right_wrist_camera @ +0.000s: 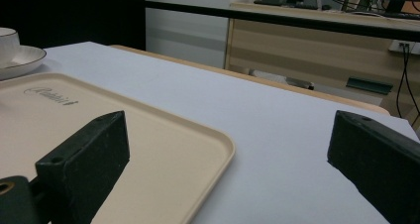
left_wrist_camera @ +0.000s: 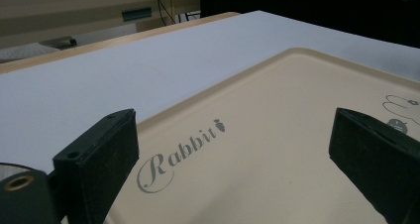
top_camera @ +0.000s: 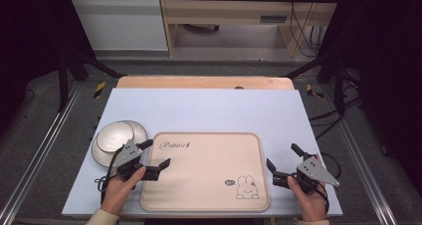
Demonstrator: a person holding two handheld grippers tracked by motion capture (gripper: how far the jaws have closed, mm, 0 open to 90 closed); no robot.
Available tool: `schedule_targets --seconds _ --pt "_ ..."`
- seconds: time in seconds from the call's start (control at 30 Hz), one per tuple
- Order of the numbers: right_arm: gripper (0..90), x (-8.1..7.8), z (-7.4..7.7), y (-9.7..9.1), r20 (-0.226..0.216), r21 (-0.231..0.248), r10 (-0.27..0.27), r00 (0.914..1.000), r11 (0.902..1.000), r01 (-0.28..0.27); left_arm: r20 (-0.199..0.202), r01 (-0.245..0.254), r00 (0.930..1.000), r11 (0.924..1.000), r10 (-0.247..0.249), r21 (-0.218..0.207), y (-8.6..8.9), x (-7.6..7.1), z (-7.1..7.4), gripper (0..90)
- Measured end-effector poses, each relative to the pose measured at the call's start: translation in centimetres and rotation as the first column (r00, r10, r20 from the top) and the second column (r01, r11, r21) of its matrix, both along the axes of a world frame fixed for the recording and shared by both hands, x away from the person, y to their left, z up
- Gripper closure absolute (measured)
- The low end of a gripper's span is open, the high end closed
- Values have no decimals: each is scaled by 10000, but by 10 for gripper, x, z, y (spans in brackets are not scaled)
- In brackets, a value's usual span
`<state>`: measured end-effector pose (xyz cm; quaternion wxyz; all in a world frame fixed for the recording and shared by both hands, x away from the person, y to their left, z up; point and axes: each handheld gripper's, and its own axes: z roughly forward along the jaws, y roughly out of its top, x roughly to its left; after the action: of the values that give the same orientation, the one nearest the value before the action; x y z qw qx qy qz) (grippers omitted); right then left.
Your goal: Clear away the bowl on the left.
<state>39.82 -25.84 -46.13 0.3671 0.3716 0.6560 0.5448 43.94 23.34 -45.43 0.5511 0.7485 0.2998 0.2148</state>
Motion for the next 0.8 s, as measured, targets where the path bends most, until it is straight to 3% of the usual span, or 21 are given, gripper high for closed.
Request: schedule_targets --seconds 0.13,0.27,0.33,0.37,0.57,0.73,0.8 --pt "28 1 1 2 66 -10 35 10000 10000 -35 -38 108 9999 9999 -107 32 3 0 2 50" --pt "27 -1 2 2 93 8 114 9999 9999 -114 88 122 9999 9994 -125 324 2 3 5 50" --pt "26 -1 3 1 130 117 121 9998 9999 -122 96 70 9999 9999 -71 80 3 4 8 50" --pt "26 0 2 1 135 106 119 9998 9999 -121 150 65 9999 9997 -68 232 3 4 9 50" --pt "26 -1 1 0 53 31 -77 10000 10000 77 340 -538 9980 9985 542 -101 10 9 21 59" --pt "26 -1 0 -1 -8 -3 -208 9998 9998 208 542 -1058 9931 9937 1037 382 14 18 32 61" --pt "26 -1 0 0 -10 -20 -212 9998 9998 212 624 -1266 9903 9912 1241 382 20 22 35 62"
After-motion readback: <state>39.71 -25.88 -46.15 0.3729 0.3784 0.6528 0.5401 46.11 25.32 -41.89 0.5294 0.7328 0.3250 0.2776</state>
